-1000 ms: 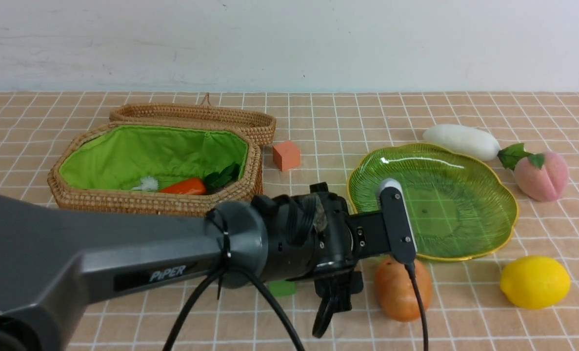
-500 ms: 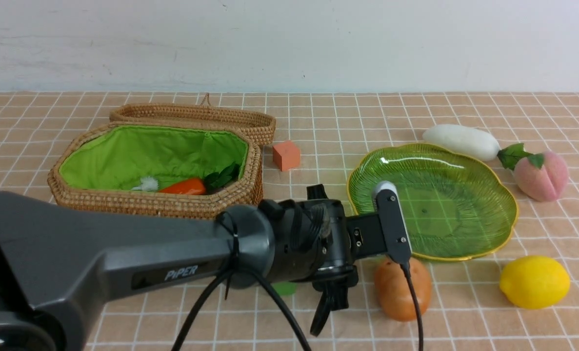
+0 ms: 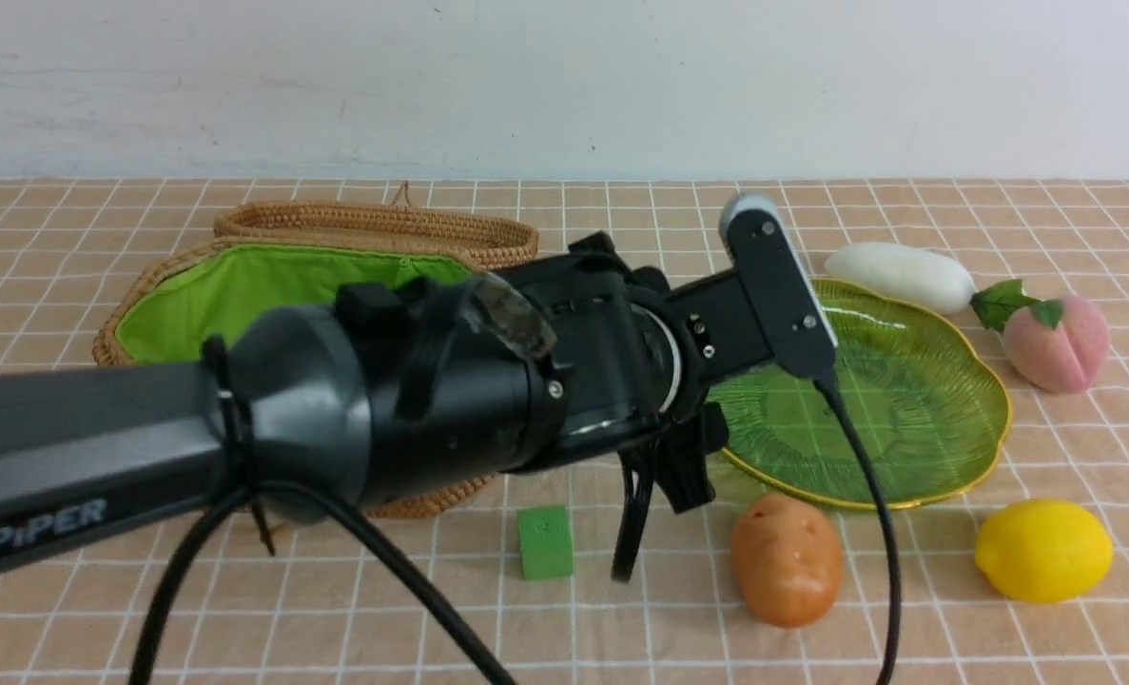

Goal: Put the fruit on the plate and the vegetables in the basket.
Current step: Grab a tomato with your left arm and place it on the plate on the right.

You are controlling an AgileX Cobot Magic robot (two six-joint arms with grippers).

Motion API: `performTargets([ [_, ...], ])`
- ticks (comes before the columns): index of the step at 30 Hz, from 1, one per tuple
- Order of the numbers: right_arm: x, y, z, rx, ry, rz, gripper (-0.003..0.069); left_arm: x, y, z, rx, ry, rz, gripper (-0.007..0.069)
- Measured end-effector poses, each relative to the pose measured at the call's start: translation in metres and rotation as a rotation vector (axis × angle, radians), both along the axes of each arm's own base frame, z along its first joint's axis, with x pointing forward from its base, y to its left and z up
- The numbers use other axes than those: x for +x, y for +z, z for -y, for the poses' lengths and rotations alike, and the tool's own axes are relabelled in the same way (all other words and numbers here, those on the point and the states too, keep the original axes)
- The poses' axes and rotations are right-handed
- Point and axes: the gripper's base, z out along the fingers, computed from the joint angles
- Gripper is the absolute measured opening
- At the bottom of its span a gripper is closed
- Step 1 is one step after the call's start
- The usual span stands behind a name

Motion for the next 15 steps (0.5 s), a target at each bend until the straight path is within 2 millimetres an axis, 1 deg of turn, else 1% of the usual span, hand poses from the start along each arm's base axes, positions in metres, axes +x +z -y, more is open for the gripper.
performTargets([
  [1,0.000,0.000,0.000,0.001,-0.005,0.003,0.0122,0.000,0.002,0.001,-0.012,-0.004,0.003,0.0486],
  [3,0.004,0.003,0.004,0.029,-0.065,0.030,0.0124,0.008,0.004,0.015,-0.069,-0.022,0.000,0.0486],
  [4,0.004,0.004,0.005,0.041,-0.081,0.033,0.0125,0.012,0.000,0.021,-0.080,-0.023,-0.010,0.0486],
  [6,0.005,0.005,0.006,0.062,-0.107,0.031,0.0127,0.027,-0.006,0.043,-0.146,-0.015,-0.036,0.0486],
  [8,0.005,0.005,0.006,0.073,-0.114,0.025,0.0127,0.040,-0.020,0.059,-0.163,-0.007,-0.059,0.0486],
  [9,0.005,0.005,0.006,0.073,-0.114,0.024,0.0127,0.043,-0.020,0.064,-0.178,-0.006,-0.059,0.0486],
  [10,0.005,0.004,0.006,0.072,-0.116,0.013,0.0127,0.053,-0.035,0.076,-0.183,0.000,-0.075,0.0486],
  [11,0.005,0.004,0.006,0.071,-0.116,0.012,0.0127,0.055,-0.034,0.079,-0.192,0.000,-0.070,0.0486],
  [12,0.004,0.002,0.006,0.063,-0.118,-0.008,0.0127,0.064,-0.049,0.091,-0.193,0.002,-0.077,0.0486],
  [13,0.004,0.001,0.007,0.056,-0.119,-0.021,0.0127,0.069,-0.055,0.096,-0.197,0.003,-0.077,0.0486],
  [15,0.003,-0.002,0.007,0.043,-0.120,-0.044,0.0127,0.074,-0.060,0.102,-0.205,0.003,-0.075,0.0486],
])
